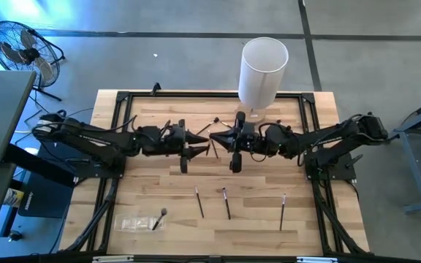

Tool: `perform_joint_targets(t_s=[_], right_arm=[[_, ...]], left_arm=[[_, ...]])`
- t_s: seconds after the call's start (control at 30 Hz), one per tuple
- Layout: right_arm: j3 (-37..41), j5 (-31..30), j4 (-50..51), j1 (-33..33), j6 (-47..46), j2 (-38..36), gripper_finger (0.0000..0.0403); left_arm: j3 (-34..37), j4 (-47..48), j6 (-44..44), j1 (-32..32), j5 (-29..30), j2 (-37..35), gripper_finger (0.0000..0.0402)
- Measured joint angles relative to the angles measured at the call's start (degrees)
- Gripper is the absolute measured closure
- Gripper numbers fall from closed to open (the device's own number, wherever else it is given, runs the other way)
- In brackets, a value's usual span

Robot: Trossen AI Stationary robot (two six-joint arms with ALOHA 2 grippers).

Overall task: Put items in baskets/containers
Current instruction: Put the black eyeshadow brush into the transparent organizer

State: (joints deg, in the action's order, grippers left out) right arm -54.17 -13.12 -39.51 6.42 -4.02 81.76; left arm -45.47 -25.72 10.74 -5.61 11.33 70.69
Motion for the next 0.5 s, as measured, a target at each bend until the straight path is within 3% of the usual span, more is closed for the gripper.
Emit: perform_joint_targets(t_s=[0.5], right_arm=[[0.0, -0.2, 1.5, -0.1, 0.4, 0.0, 0.0403]], left_arm=[[-1.2, -2.1, 0.0, 1.9, -1.8, 0.4, 0.0273]])
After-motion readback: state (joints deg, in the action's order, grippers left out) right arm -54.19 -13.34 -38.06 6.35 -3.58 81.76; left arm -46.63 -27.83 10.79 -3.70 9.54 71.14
